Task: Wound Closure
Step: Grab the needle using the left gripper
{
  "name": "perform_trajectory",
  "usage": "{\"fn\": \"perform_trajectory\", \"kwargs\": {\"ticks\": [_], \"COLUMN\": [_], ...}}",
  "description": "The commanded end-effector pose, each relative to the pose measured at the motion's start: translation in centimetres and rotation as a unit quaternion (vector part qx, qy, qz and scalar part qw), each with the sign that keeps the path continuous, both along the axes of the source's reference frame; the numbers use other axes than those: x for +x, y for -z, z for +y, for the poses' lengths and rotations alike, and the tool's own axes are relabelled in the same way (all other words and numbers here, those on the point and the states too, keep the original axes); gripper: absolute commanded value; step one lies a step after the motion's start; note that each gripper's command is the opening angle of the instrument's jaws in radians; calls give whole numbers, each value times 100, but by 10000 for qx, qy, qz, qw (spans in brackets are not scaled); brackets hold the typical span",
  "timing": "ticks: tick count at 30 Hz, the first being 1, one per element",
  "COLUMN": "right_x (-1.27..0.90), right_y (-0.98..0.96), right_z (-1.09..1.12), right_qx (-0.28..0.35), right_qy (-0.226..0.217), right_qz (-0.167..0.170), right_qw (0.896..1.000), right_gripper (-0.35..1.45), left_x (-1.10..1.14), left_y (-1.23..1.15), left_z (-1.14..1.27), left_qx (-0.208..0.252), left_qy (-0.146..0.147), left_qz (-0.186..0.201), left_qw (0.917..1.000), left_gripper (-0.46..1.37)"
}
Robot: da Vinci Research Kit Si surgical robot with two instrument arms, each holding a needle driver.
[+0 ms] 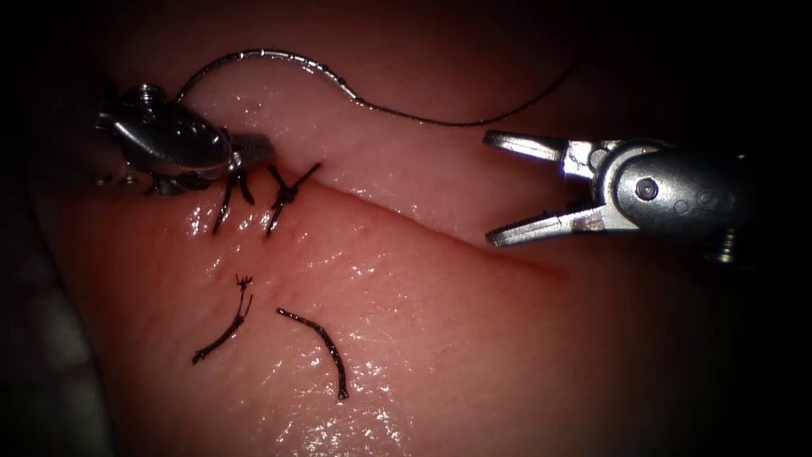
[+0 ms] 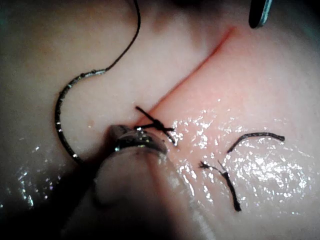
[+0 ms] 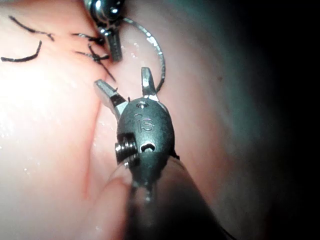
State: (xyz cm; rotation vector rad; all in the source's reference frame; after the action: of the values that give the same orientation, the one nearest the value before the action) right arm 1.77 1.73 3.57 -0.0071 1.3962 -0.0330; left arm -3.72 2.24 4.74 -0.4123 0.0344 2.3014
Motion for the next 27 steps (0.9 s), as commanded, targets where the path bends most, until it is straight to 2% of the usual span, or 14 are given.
{"fn": "perform_trajectory", "kwargs": {"ticks": [1,14,17,18,20,23,24,27], "right_x": [0,-2,-2,-2,-3,-3,-3,-3], "right_y": [0,1,1,1,1,1,1,1], "right_z": [0,0,0,0,0,0,0,0], "right_qx": [4,9,9,9,9,10,10,10], "right_qy": [23,30,30,30,31,31,31,31], "right_qz": [0,5,5,5,5,4,4,4], "right_qw": [10000,10000,10000,10000,10000,10000,10000,10000], "right_gripper": [108,108,108,108,108,108,108,108], "left_x": [0,0,-1,0,0,3,5,8], "left_y": [1,29,35,39,41,45,46,49], "left_z": [1,22,27,31,34,40,45,52], "left_qx": [37,-51,-98,-104,-93,-71,-71,-77], "left_qy": [-9,109,48,-42,-82,-167,-207,-196], "left_qz": [-30,-172,-190,-200,-230,-286,-317,-216], "left_qw": [10000,9998,9998,9997,9997,9994,9993,9995], "left_gripper": [-35,-35,-34,-19,-7,25,43,61]}}
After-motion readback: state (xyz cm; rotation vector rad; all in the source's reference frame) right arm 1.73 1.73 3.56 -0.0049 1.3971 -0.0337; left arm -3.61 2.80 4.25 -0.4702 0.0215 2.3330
